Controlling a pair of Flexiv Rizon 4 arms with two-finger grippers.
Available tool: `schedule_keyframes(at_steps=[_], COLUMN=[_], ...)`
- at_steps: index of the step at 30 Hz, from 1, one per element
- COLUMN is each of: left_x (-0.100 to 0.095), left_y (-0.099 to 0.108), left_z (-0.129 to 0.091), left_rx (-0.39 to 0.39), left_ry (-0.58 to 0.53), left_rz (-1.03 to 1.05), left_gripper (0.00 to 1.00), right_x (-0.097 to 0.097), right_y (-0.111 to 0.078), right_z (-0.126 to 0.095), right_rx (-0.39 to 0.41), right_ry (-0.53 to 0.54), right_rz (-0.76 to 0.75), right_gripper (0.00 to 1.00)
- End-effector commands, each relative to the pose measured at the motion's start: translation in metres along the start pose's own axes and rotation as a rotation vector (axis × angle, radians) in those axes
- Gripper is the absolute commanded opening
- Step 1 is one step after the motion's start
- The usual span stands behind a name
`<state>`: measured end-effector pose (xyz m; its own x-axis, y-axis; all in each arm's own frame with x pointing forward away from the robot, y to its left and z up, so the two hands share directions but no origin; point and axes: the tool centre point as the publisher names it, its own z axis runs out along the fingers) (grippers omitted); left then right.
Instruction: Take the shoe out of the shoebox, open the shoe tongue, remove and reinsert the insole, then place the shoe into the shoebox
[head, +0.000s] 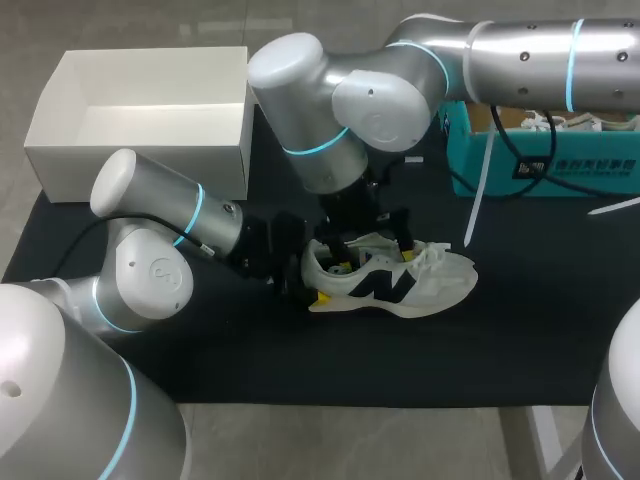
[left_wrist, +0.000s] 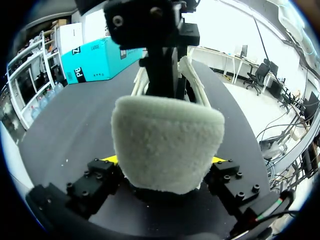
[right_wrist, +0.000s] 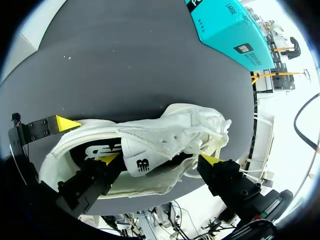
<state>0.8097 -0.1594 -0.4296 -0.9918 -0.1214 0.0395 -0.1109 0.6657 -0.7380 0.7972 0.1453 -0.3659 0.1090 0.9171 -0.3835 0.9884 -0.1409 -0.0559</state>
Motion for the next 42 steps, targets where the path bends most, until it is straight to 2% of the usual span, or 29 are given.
schedule_keyframes(at_steps=[1,14,23,27,28,29,30,33,35,36,42], left_x=[-0.001,-0.001,-0.001,-0.001,-0.001,-0.001,-0.001,-0.001,-0.001,-0.001,-0.001], left_y=[0.001,0.001,0.001,0.001,0.001,0.001,0.001,0.001,0.001,0.001,0.001], left_z=[0.0,0.0,0.0,0.0,0.0,0.0,0.0,0.0,0.0,0.0,0.0], left_rx=[-0.002,-0.002,-0.002,-0.002,-0.002,-0.002,-0.002,-0.002,-0.002,-0.002,-0.002], left_ry=[0.0,0.0,0.0,0.0,0.0,0.0,0.0,0.0,0.0,0.0,0.0], left_rz=[0.0,0.0,0.0,0.0,0.0,0.0,0.0,0.0,0.0,0.0,0.0], left_gripper=[0.0,0.0,0.0,0.0,0.0,0.0,0.0,0.0,0.0,0.0,0.0], right_x=[-0.002,-0.027,-0.049,-0.059,-0.061,-0.062,-0.062,-0.064,-0.066,-0.067,-0.072], right_y=[-0.001,-0.005,-0.01,-0.011,-0.01,-0.01,-0.01,-0.008,-0.007,-0.007,-0.005], right_z=[-0.007,-0.018,-0.026,-0.027,-0.027,-0.027,-0.027,-0.027,-0.027,-0.027,-0.027], right_rx=[-0.007,0.008,0.0,-0.008,-0.011,-0.011,-0.01,-0.012,-0.012,-0.015,-0.017], right_ry=[-0.017,-0.108,-0.118,-0.084,-0.081,-0.079,-0.078,-0.071,-0.064,-0.05,0.044], right_rz=[0.012,0.067,0.117,0.146,0.149,0.151,0.152,0.153,0.153,0.154,0.163], right_gripper=[1.0,1.0,1.0,1.0,0.92,0.66,0.51,0.32,0.05,0.0,0.0])
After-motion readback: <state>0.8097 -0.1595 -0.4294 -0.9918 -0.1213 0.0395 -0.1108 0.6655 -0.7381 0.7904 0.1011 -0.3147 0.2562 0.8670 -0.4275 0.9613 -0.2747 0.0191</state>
